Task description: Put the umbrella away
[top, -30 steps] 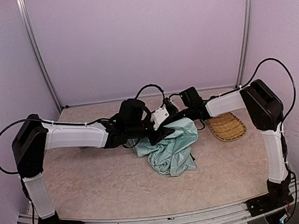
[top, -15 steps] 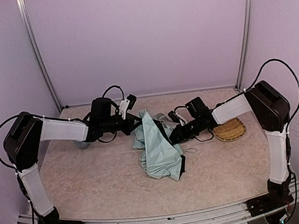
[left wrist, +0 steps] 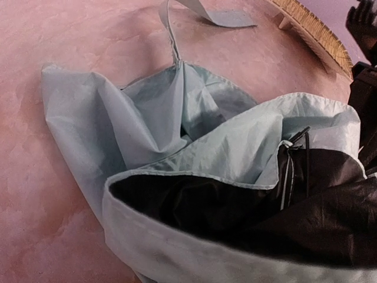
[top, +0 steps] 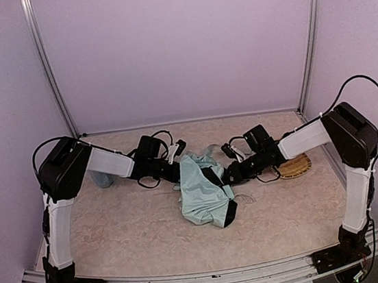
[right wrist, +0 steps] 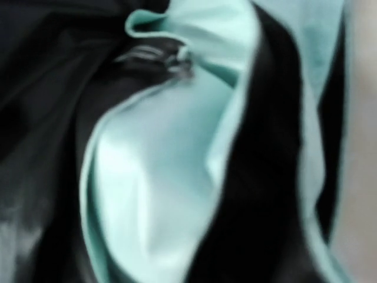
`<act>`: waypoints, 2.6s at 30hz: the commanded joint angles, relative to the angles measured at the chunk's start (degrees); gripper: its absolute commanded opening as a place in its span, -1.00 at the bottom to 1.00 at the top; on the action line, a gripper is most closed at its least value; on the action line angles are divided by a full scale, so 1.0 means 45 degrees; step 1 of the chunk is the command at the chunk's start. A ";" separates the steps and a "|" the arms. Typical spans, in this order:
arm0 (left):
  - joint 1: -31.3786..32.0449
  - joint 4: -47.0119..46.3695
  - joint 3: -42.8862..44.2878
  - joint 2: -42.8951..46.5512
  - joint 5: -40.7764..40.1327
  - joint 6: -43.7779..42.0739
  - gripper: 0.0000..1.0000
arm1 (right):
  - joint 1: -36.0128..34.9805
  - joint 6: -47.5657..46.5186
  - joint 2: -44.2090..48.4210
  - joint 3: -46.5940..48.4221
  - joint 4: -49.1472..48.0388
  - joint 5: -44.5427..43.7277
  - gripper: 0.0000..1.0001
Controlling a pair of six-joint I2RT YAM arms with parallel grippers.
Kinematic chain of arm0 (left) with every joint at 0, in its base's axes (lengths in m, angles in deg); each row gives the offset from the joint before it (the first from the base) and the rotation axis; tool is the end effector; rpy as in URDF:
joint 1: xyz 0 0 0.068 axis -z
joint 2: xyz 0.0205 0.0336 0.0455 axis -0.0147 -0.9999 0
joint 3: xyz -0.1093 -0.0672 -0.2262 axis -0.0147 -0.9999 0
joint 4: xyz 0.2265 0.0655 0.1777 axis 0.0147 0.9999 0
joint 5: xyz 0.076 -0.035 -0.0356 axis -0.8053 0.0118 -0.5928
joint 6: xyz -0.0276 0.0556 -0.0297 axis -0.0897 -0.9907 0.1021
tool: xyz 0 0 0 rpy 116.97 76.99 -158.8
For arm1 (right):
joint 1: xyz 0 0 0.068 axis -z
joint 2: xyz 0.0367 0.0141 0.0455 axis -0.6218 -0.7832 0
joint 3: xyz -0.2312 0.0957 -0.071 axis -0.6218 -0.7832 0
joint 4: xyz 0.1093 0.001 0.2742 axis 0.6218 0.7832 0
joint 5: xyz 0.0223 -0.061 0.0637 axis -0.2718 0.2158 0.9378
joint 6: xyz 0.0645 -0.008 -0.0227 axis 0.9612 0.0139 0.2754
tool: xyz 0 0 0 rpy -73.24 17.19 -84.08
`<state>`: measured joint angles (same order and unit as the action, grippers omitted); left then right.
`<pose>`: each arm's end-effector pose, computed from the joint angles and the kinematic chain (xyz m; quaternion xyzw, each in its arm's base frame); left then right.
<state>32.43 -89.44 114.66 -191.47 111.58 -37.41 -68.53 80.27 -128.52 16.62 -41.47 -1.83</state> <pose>0.3935 -0.2903 0.0541 0.3199 0.8277 -0.3442 0.3068 0.3415 0.2352 0.0733 -0.1759 0.8836 0.3995 0.1693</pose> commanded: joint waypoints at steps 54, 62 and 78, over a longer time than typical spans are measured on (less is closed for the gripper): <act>-0.1210 -0.6112 -0.5995 0.7676 0.1107 -0.2574 0.40 | -0.3347 -1.0483 -0.2234 0.4004 0.9928 -0.1189 -0.29; 0.3238 0.0681 -0.6578 0.8505 -0.1111 -1.0586 0.46 | -0.2967 -1.1193 -0.2642 0.4257 1.1121 0.2196 -0.34; 0.4353 0.1145 -0.5367 0.4965 -0.1386 -1.0595 0.59 | -0.1981 -1.1084 -0.4082 0.5826 1.1046 0.3866 -0.22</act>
<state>51.71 -88.00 87.58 -165.61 109.20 -83.64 -78.35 28.90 -143.36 42.65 6.88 17.51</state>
